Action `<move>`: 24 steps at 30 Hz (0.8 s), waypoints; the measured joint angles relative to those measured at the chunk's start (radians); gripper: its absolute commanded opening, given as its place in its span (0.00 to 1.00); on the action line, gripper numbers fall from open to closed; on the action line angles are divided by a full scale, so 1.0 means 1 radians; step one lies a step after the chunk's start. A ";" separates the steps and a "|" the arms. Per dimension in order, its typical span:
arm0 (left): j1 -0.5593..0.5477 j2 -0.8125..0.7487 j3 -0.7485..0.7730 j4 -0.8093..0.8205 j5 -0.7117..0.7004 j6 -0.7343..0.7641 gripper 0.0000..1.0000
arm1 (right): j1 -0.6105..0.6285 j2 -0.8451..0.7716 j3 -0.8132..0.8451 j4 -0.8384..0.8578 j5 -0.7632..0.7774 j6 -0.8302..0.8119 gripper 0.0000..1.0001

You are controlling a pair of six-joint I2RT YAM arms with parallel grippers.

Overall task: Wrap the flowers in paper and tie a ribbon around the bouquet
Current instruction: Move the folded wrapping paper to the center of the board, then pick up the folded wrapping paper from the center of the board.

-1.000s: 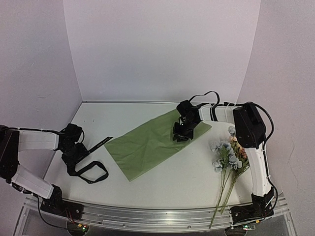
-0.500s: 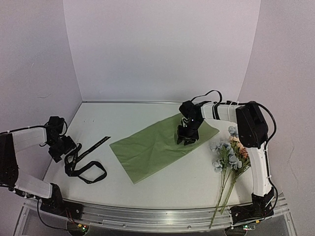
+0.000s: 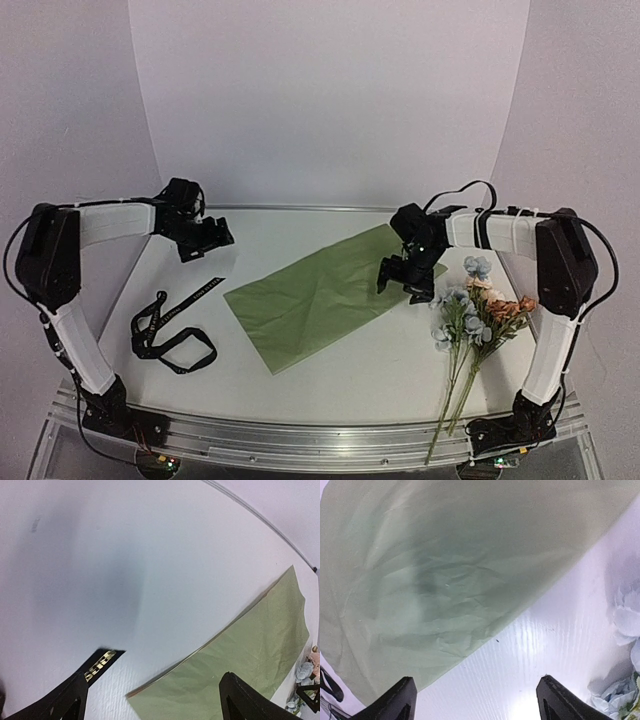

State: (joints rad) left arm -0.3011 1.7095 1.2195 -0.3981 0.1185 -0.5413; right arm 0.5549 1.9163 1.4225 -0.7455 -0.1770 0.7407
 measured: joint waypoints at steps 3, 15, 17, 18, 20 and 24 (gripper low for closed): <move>-0.025 0.165 0.127 0.013 0.078 0.043 0.98 | 0.000 -0.019 -0.090 0.039 0.015 0.058 0.92; -0.106 0.496 0.497 0.007 0.294 0.129 0.99 | -0.030 0.032 -0.155 0.242 0.008 0.210 0.85; -0.113 0.549 0.551 0.001 0.307 0.138 0.99 | -0.038 0.042 -0.148 0.259 0.005 0.219 0.85; -0.116 0.576 0.576 -0.004 0.312 0.143 0.99 | -0.040 0.047 -0.141 0.263 0.003 0.222 0.84; -0.124 0.624 0.624 -0.021 0.327 0.150 0.99 | -0.044 0.062 -0.122 0.268 -0.002 0.226 0.82; -0.135 0.675 0.664 -0.024 0.358 0.149 0.97 | -0.047 0.112 -0.055 0.280 -0.025 0.228 0.77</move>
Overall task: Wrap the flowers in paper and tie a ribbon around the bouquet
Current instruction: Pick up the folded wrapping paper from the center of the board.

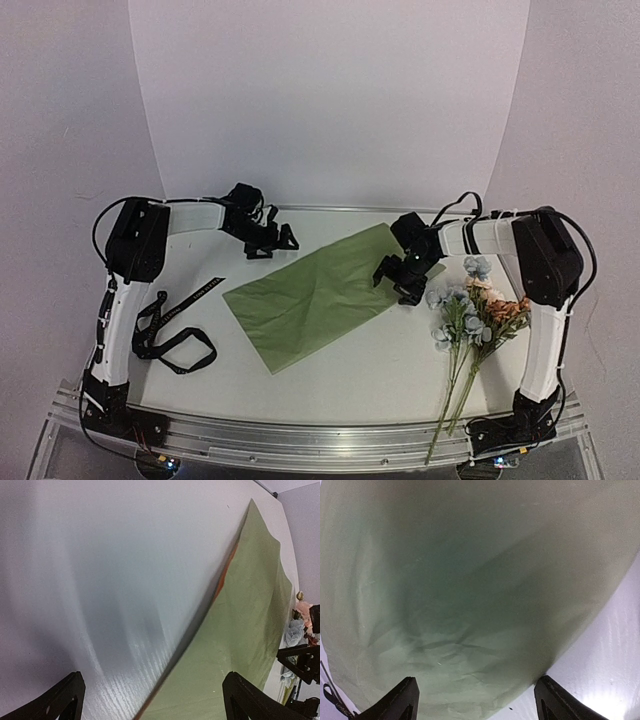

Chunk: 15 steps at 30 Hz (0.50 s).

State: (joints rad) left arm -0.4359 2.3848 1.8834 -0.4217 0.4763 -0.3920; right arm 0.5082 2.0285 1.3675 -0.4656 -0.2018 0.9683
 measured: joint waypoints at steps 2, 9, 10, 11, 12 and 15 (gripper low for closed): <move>-0.005 0.000 0.001 0.002 0.020 -0.005 0.94 | 0.000 0.032 0.046 0.000 -0.018 -0.001 0.76; -0.029 -0.001 -0.046 0.059 0.105 -0.053 0.85 | 0.000 0.147 0.217 -0.023 -0.093 -0.028 0.75; -0.029 -0.002 -0.053 0.070 0.114 -0.057 0.83 | -0.001 0.159 0.236 -0.029 -0.103 -0.032 0.74; -0.030 -0.003 -0.059 0.081 0.123 -0.060 0.81 | -0.001 0.170 0.254 -0.034 -0.112 -0.036 0.74; -0.030 -0.004 -0.066 0.087 0.131 -0.067 0.80 | -0.001 0.180 0.269 -0.041 -0.120 -0.040 0.74; -0.031 -0.011 -0.087 0.101 0.149 -0.085 0.72 | -0.003 0.208 0.317 -0.065 -0.143 -0.055 0.74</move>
State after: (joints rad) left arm -0.4666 2.3740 1.7963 -0.3207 0.6253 -0.4768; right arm 0.5053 2.2367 1.6841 -0.5309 -0.3452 0.9131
